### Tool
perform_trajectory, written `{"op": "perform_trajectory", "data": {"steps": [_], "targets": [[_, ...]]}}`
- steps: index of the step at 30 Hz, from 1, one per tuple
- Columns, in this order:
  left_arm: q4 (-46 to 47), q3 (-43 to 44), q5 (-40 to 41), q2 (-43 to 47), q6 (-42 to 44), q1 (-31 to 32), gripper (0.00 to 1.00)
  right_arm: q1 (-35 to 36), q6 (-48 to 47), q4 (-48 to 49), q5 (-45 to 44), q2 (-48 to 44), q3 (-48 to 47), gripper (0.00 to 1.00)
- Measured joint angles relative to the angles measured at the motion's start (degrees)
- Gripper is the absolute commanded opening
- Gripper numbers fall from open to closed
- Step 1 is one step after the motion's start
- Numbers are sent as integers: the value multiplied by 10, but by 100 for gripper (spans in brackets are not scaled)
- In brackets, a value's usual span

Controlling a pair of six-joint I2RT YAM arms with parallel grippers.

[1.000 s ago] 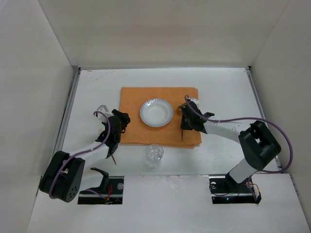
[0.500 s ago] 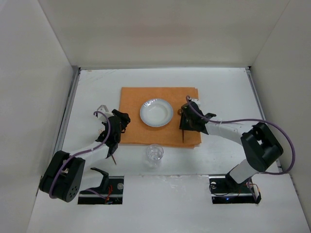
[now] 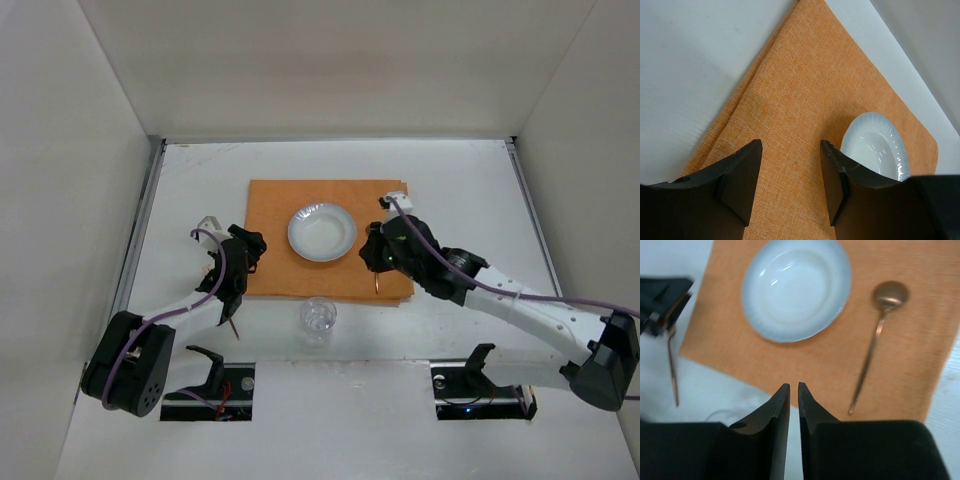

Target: Set the dinner table for one person

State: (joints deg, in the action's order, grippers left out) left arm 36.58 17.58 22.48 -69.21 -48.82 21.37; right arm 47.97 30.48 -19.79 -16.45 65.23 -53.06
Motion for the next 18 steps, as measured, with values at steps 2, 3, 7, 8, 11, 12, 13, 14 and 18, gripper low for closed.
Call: {"op": "perform_trajectory", "data": {"steps": [2, 3, 7, 8, 11, 12, 13, 14, 18], "targets": [[0, 0, 0, 2, 1, -1, 46, 34, -10, -14, 15, 17, -21, 24], [0, -1, 1, 5, 3, -1, 46, 53, -18, -20, 22, 30, -30, 30], [0, -3, 2, 16, 6, -1, 46, 120, -48, -35, 40, 80, -43, 49], [0, -3, 2, 19, 7, -1, 46, 135, -55, -39, 43, 94, -43, 50], [1, -3, 3, 20, 10, 0, 46, 155, -68, -48, 45, 133, -45, 50], [1, -3, 2, 20, 10, 0, 46, 155, -70, -50, 45, 143, -46, 50], [1, -3, 2, 20, 10, 0, 46, 155, -72, -52, 45, 151, -47, 50], [1, -3, 3, 20, 10, 0, 46, 155, -74, -53, 45, 157, -47, 50], [1, -3, 3, 20, 12, 0, 46, 157, -78, -55, 48, 168, -50, 47]]}}
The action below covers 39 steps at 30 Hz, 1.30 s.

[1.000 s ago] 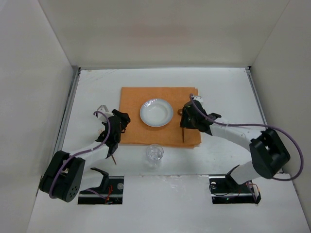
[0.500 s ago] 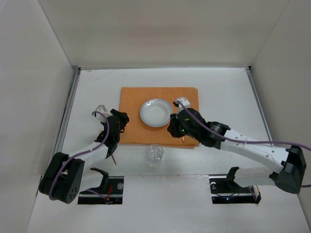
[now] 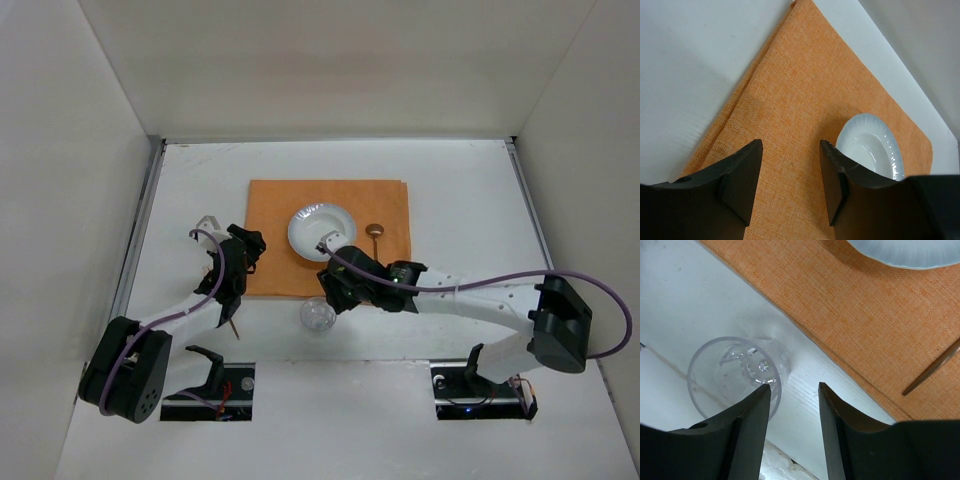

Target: Set the dinner table for one person

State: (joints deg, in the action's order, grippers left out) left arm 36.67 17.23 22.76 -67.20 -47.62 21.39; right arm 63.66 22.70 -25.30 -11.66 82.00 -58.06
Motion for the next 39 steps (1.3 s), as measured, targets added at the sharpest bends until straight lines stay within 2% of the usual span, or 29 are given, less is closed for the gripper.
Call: {"op": "perform_trajectory", "data": {"steps": [7, 12, 17, 21, 26, 29, 34, 39], "targets": [[0, 0, 0, -1, 0, 0, 47, 7, 1, 2, 8, 56, -23, 37], [0, 0, 0, -1, 0, 0, 47, 9, 3, 1, 12, 81, -25, 13], [0, 0, 0, -1, 0, 0, 47, 9, 6, 1, 14, 79, -33, 10], [0, 0, -1, -2, -1, 0, 47, -12, 13, 1, 45, 38, -33, 10], [1, 0, -1, -6, -1, 0, 47, -111, 26, 29, 74, -48, -41, 11], [0, 0, -2, -11, -3, 0, 47, -184, 27, 65, 76, -57, -58, 11], [0, 0, -3, -16, -3, 3, 47, -303, 25, 98, 70, 3, -108, 11], [2, 0, -3, -16, -3, 3, 47, -382, 12, 103, 32, 89, -158, 12]]}}
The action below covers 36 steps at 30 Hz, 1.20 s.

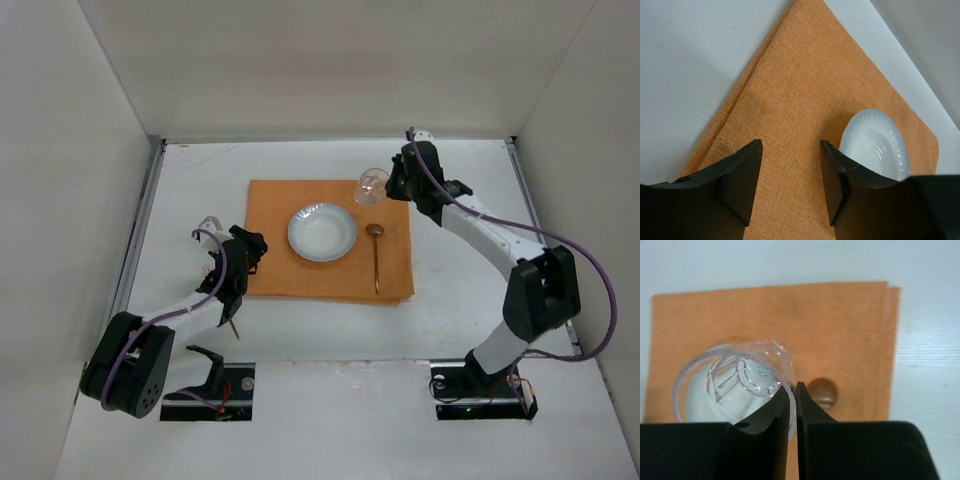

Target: Set the dinner table for one person

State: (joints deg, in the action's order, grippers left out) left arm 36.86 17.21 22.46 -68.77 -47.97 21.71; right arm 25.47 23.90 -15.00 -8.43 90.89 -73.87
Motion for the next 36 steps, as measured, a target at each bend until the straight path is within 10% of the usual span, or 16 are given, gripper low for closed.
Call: {"op": "perform_trajectory", "data": {"steps": [20, 36], "targets": [[2, 0, -1, -2, -2, 4, 47, -54, -39, -35, -68, 205, -118, 14], [2, 0, 0, -2, 1, 4, 44, -55, -42, -50, -73, 189, -141, 54]]}}
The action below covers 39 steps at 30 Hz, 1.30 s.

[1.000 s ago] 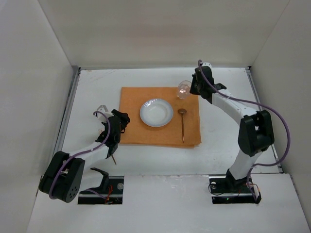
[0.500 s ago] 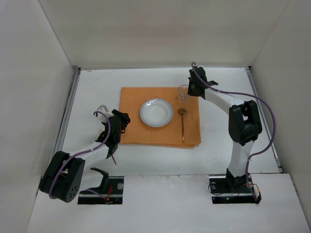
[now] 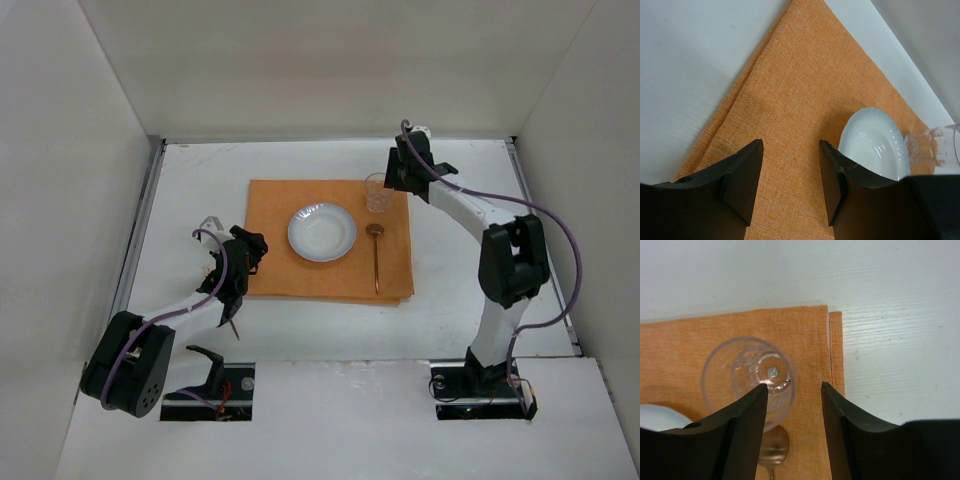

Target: Set the dinner table for one person

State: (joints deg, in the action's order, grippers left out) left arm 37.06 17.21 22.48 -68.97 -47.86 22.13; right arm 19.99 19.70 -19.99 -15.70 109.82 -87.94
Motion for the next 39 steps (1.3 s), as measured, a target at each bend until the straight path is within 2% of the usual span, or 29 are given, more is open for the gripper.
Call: {"op": "perform_trajectory", "data": {"steps": [5, 7, 10, 11, 13, 15, 18, 20, 25, 31, 39], "targets": [[0, 0, 6, 7, 13, 1, 42, 13, 9, 24, -11, -117, 71, 60], [0, 0, 16, 15, 20, 5, 36, 28, 19, 52, -20, -182, 121, 61], [-3, 1, 26, 22, 30, 11, 26, 60, 41, 118, -29, -285, 224, 45], [-9, 2, 28, 23, 33, 12, 22, 73, 47, 142, -31, -316, 260, 34], [-39, 7, 31, 34, 40, 13, 16, 105, 59, 186, -35, -369, 331, 18], [-89, 17, 35, 62, 46, 11, 12, 138, 71, 218, -37, -403, 389, 12], [-177, 39, 47, 127, 58, 1, 11, 172, 90, 251, -39, -430, 452, 13], [-249, 61, 56, 170, 64, -11, 12, 187, 99, 271, -41, -442, 489, 18], [-433, 99, 82, 227, 54, -34, 25, 195, 121, 324, -41, -446, 546, 23], [-595, 101, 89, 198, 7, -28, 31, 195, 143, 365, -39, -444, 565, 30], [-660, 101, 65, 123, -25, -20, 29, 195, 161, 387, -22, -402, 566, 31]]}}
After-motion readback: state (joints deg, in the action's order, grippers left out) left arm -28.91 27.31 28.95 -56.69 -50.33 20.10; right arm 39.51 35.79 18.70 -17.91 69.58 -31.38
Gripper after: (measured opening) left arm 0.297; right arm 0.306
